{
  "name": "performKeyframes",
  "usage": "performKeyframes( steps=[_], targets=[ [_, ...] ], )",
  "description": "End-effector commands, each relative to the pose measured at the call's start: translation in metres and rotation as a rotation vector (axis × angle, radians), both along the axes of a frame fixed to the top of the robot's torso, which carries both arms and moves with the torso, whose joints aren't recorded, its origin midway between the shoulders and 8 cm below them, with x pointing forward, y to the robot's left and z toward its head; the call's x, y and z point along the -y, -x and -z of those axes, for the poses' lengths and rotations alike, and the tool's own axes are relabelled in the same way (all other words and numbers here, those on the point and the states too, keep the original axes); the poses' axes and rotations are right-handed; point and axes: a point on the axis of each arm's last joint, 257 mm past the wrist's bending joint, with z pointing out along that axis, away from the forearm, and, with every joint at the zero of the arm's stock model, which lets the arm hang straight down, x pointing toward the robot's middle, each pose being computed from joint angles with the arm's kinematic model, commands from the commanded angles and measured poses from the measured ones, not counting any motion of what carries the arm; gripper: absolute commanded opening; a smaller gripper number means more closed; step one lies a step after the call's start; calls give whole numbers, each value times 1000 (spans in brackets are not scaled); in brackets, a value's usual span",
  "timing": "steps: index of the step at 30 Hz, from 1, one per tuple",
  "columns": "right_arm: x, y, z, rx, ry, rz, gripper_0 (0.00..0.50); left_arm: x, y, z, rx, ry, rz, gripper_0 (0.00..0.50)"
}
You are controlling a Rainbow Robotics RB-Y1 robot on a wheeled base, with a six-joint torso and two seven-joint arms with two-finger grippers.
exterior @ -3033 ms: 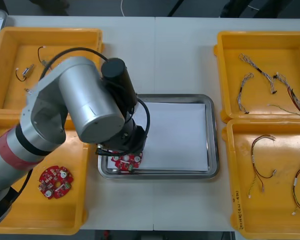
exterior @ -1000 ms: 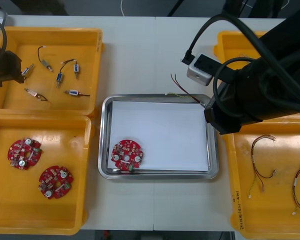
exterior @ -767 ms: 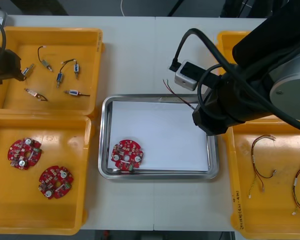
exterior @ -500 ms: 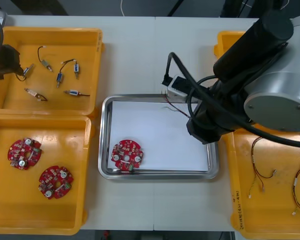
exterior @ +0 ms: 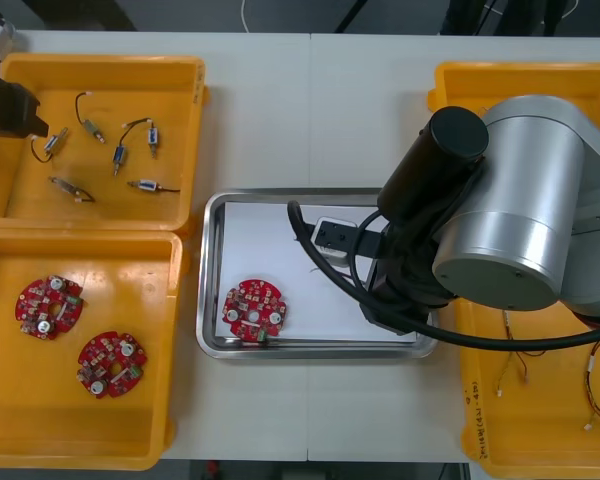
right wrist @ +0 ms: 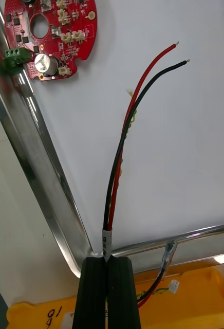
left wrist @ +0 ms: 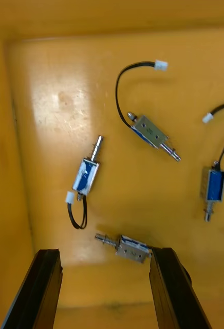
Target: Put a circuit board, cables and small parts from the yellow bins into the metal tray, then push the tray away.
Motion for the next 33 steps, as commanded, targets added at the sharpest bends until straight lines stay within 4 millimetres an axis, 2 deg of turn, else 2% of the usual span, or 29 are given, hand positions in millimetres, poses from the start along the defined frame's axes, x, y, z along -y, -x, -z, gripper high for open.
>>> performKeyframes(
  steps=[1,8,15,19,28,33],
  targets=[
    [-1,-5,-6,51,73,-133,0,-18,-22,-41,101,-140,136,500],
    [2,-11,-6,88,129,-208,0,-17,-45,-35,179,-153,181,500],
    [13,-20,7,81,184,-179,0,-21,-63,-23,247,-173,215,500],
    [12,-28,18,89,188,-169,0,-13,-71,-13,271,-170,226,500],
    [3,-34,37,87,134,-161,0,-1,-74,2,258,-172,244,500],
    [6,-34,46,103,168,-170,0,0,-75,14,254,-178,241,500]
  ],
)
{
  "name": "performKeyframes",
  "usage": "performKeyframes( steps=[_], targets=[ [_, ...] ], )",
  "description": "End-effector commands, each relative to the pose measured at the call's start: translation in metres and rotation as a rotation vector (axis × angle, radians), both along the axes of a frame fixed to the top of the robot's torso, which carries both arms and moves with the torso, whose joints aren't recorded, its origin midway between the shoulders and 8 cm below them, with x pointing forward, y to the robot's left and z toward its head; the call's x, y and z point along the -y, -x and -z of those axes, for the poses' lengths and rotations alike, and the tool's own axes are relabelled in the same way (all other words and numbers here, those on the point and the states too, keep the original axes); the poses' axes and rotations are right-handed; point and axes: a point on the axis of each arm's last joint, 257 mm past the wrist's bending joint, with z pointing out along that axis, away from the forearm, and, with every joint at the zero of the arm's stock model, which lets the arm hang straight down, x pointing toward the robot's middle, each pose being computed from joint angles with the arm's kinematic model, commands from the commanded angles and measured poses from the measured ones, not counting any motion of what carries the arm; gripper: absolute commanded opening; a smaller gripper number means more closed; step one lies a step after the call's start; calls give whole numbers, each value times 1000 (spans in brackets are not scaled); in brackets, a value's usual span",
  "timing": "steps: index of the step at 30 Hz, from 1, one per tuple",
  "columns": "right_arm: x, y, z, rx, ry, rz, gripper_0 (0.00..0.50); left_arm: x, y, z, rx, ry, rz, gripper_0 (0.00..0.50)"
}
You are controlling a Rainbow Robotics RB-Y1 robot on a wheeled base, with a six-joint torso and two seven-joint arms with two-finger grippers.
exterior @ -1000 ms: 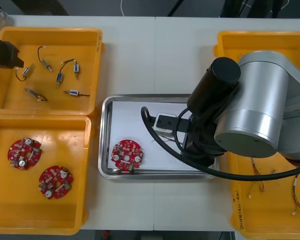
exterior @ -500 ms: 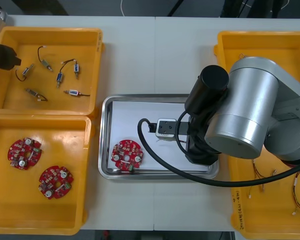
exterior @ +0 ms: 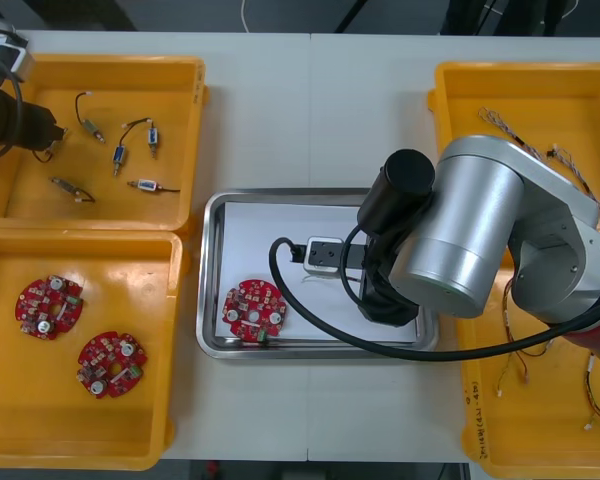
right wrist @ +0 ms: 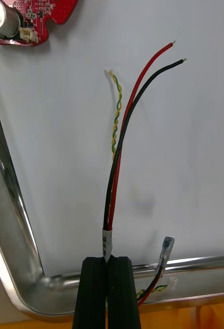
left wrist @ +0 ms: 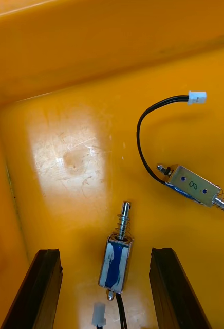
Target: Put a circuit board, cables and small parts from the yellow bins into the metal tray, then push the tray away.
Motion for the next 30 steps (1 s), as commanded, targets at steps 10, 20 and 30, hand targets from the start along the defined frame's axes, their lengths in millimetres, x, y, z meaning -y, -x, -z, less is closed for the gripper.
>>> performKeyframes(
  steps=[10,20,30],
  targets=[
    [0,3,34,16,58,-48,2,29,-21,-8,53,-49,88,500],
    [-4,6,57,-16,36,-58,15,32,-21,0,47,-29,86,500],
    [1,8,60,-25,48,-51,225,32,-21,4,47,-22,86,144]
  ],
)
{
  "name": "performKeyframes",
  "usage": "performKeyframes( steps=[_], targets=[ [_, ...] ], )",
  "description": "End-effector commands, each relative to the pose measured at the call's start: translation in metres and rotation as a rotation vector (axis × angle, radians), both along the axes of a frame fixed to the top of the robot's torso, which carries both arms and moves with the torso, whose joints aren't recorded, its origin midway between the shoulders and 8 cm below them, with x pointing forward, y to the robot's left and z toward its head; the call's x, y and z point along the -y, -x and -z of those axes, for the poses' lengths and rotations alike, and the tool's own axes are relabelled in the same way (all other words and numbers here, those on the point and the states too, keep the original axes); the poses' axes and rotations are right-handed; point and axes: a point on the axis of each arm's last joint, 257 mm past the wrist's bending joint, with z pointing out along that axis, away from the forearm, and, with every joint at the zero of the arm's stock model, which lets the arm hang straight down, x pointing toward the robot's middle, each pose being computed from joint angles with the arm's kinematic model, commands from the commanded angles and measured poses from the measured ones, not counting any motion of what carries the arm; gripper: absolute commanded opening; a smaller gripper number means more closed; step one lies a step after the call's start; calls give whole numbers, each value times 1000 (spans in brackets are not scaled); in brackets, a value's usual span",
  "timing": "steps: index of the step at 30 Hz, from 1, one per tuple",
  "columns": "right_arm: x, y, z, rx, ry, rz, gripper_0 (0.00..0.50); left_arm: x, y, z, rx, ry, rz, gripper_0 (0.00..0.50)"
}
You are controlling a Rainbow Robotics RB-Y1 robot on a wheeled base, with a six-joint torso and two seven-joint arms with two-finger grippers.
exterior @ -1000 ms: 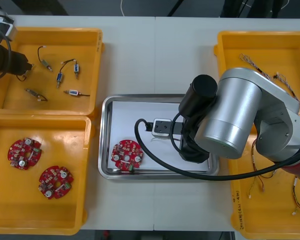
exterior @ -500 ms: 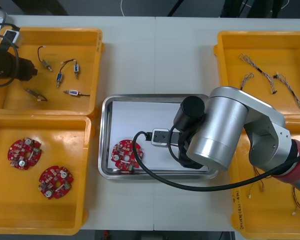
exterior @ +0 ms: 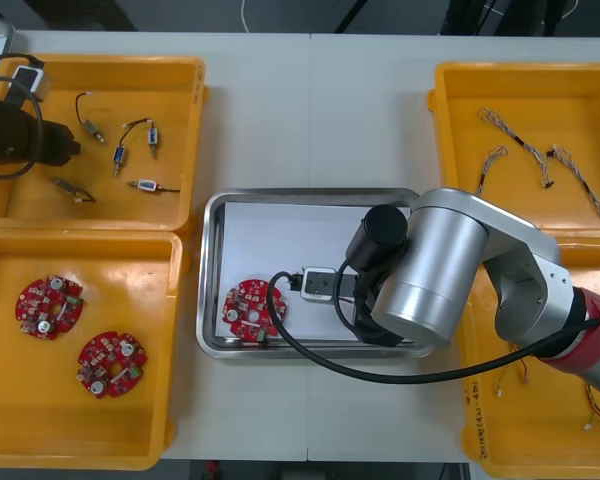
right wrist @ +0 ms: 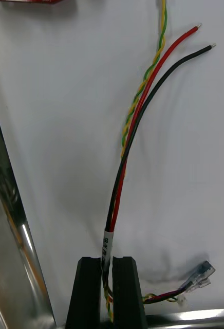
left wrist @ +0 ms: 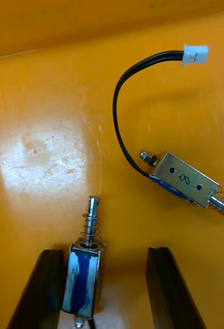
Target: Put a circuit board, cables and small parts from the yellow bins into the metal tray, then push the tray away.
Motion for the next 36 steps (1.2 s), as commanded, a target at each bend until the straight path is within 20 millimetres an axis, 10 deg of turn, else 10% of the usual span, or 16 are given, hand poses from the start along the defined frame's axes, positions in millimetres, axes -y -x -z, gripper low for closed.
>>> performKeyframes(
  steps=[1,3,13,36],
  targets=[
    [3,6,6,-8,29,-42,286,18,-18,-29,59,-75,94,64],
    [3,7,6,-10,31,-41,500,19,-17,-29,58,-72,93,0],
    [-5,4,-11,5,-8,-30,500,12,-14,-33,51,-50,77,0],
    [-11,-18,-145,146,-253,127,500,-29,31,-106,-51,-28,8,2]
  ],
)
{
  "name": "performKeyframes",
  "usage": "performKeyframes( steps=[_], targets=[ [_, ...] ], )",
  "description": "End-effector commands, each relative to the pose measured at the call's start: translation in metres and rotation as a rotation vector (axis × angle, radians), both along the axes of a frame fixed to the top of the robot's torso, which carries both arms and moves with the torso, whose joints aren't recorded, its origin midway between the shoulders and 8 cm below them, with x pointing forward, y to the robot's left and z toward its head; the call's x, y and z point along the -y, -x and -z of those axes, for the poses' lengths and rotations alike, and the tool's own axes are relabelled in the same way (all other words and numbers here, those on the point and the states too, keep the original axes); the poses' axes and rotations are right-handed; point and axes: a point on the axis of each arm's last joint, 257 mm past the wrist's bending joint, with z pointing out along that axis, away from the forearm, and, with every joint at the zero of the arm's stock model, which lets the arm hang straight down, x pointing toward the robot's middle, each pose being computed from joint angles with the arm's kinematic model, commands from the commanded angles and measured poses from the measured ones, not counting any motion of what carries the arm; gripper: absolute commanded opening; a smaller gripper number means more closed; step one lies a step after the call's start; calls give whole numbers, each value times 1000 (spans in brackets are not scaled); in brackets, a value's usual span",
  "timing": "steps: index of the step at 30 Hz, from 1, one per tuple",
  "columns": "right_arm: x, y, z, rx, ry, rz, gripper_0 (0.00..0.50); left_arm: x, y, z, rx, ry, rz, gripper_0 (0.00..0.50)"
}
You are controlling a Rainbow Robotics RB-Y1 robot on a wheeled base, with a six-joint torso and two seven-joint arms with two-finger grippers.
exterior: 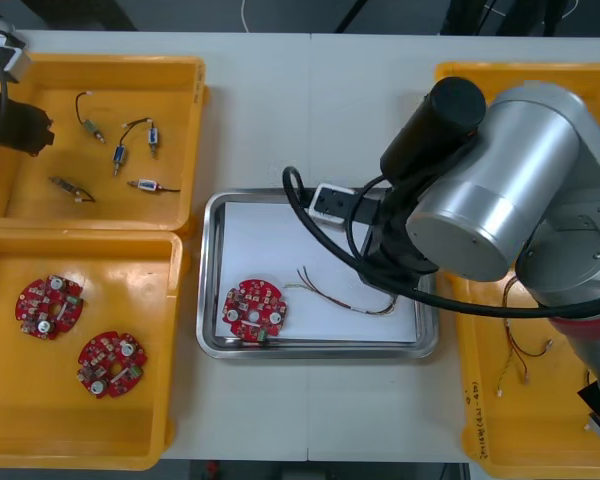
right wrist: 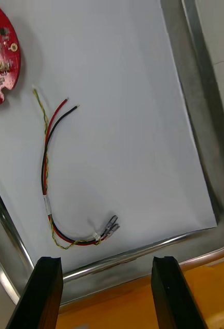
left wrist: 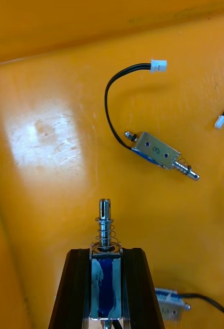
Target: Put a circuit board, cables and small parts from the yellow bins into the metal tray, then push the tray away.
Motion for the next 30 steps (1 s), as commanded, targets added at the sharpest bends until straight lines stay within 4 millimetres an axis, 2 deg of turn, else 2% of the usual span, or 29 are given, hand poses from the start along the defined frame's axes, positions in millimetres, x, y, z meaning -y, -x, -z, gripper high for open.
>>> performKeyframes(
  steps=[1,5,7,13,16,20,25,26,29,30],
  targets=[
    [-5,-4,-37,81,-72,-16,500,-25,2,-69,56,-47,-46,2],
    [7,-14,-59,129,-113,24,500,-22,14,-79,26,-51,-104,1],
    [14,-18,-67,146,-126,39,500,-17,18,-77,12,-51,-118,2],
    [49,-28,-84,184,-148,117,500,14,33,-76,-17,-51,-107,2],
    [74,-34,-93,203,-167,175,500,45,44,-73,-49,-56,-83,2],
    [95,-40,-104,226,-188,229,500,83,57,-74,-75,-62,-53,2],
    [131,-47,-117,265,-181,314,500,141,71,-73,-85,-48,4,4],
    [135,-47,-118,270,-178,322,500,145,73,-73,-85,-49,7,4],
    [158,-50,-122,279,-179,376,500,179,82,-68,-94,-39,40,4],
    [161,-51,-122,276,-181,385,500,183,84,-68,-95,-41,46,3]
  ],
)
